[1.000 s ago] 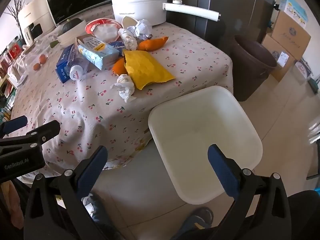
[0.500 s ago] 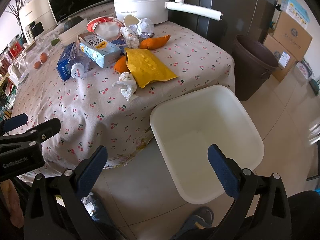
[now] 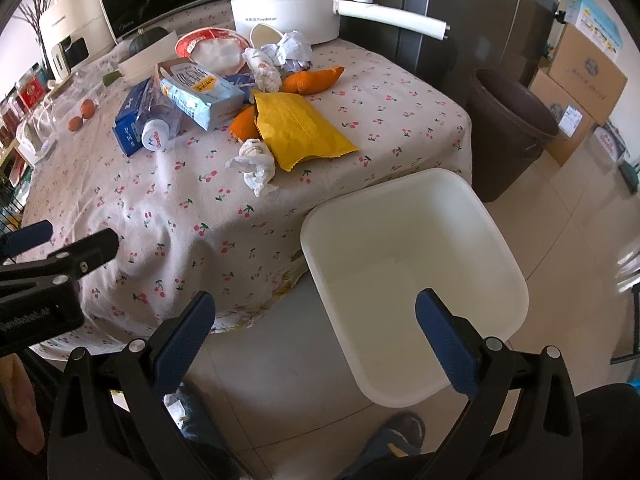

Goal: Collect trash

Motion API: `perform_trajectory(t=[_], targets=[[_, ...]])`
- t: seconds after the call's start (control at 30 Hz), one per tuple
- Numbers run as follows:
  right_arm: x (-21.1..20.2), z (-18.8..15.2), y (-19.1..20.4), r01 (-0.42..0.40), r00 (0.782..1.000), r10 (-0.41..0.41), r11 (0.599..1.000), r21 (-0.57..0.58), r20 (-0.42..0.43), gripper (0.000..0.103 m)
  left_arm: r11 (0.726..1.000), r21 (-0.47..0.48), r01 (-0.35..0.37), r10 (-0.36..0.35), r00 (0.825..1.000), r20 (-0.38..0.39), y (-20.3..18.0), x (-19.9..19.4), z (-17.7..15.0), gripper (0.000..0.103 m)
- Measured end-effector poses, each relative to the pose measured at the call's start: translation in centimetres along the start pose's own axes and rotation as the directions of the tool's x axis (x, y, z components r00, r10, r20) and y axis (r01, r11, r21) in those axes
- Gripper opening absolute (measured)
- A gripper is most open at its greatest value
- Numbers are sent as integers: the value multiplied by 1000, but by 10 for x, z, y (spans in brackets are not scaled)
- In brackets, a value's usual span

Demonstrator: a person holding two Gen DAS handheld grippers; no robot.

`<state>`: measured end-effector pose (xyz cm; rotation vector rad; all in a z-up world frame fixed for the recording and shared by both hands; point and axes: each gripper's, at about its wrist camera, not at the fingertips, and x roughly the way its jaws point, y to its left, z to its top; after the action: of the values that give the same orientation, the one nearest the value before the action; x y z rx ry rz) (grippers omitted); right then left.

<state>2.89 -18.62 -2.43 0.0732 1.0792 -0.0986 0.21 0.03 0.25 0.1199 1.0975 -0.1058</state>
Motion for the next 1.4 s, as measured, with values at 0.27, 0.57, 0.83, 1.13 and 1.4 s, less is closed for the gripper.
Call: perform_trajectory(t=[0.27, 0.57, 0.83, 1.13, 1.4], targets=[[2, 0, 3, -6, 999, 4, 999, -36, -36, 98, 1000, -6, -9, 9, 1000, 3, 1, 0, 2, 96], [-38, 40, -1, -10, 994, 25, 990, -140, 103, 97, 995, -98, 32, -32, 999, 1, 28, -2, 10, 96], [-106, 116, -10, 27, 909, 91, 961, -274, 407, 97, 884, -421, 205, -215, 976, 23, 105, 0, 50, 96], [11, 132, -47, -203, 969, 225, 962, -182, 105, 97, 891, -421, 170, -187, 982, 1, 100, 17, 130, 96], [26, 122, -54, -167, 982, 182, 959, -228, 44, 92, 904, -366, 218, -216, 975, 49, 77, 26, 146, 95]])
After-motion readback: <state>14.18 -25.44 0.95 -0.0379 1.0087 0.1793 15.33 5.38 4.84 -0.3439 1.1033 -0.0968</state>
